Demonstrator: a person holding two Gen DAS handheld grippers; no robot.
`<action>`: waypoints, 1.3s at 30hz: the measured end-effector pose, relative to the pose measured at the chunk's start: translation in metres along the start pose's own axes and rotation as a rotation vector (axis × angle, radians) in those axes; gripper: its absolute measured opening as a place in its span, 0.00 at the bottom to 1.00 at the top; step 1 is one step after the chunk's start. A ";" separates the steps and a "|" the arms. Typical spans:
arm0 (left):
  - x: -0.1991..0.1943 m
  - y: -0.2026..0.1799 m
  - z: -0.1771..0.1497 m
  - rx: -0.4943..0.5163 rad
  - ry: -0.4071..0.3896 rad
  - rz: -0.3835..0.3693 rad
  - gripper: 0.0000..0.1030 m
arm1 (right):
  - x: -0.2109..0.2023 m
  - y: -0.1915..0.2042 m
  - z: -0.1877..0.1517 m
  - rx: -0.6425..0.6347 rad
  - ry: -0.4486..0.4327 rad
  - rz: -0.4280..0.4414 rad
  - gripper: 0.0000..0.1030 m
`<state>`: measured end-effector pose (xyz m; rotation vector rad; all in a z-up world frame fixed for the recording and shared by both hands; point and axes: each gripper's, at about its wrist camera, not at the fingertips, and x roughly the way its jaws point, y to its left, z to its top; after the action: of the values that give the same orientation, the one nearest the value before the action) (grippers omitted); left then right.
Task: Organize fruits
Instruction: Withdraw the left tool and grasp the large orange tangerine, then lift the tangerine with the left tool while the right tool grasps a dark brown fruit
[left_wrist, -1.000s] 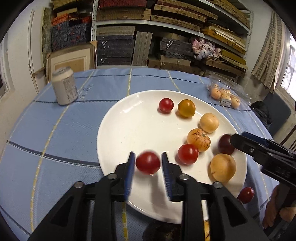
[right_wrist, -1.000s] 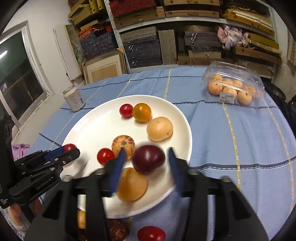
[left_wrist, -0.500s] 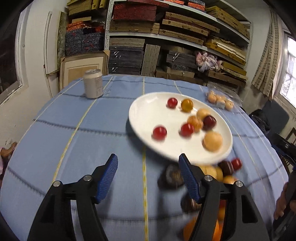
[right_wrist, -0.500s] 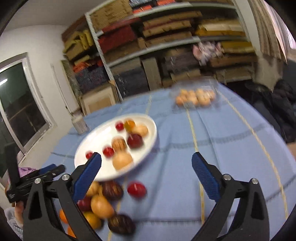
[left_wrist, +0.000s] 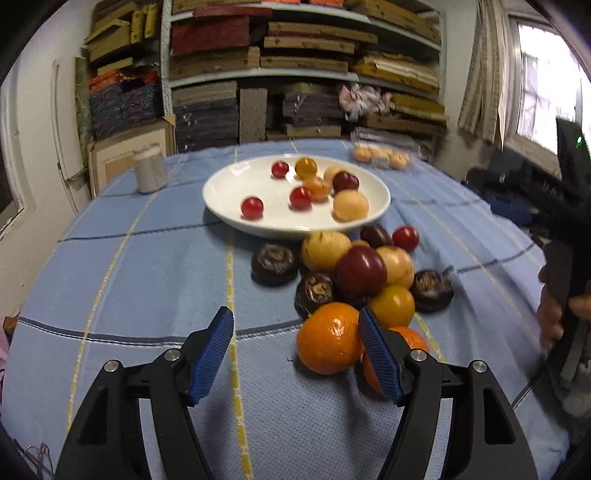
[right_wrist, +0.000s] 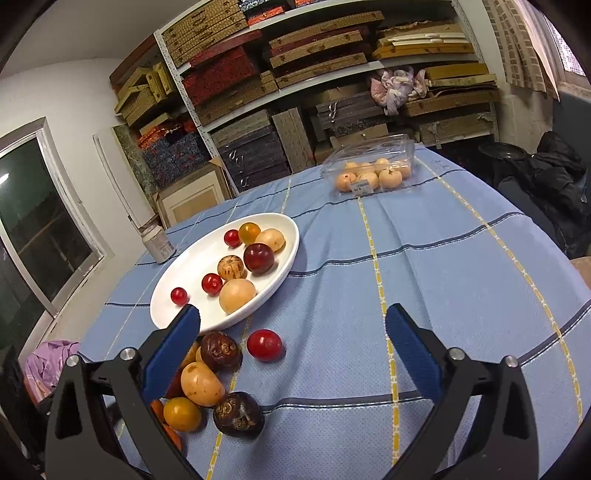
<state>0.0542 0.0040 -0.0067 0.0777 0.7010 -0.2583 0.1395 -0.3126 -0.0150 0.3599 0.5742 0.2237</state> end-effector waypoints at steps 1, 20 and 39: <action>0.001 0.001 0.000 -0.008 0.002 -0.012 0.69 | 0.000 0.000 0.000 -0.001 0.001 0.002 0.96; 0.014 0.009 0.000 -0.061 0.069 -0.092 0.65 | 0.010 0.006 -0.005 -0.014 0.043 0.000 0.96; 0.031 0.011 -0.006 -0.100 0.176 -0.193 0.45 | 0.015 0.006 -0.009 -0.026 0.078 -0.005 0.96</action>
<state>0.0756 0.0096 -0.0317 -0.0636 0.8968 -0.4038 0.1464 -0.2999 -0.0272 0.3250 0.6486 0.2407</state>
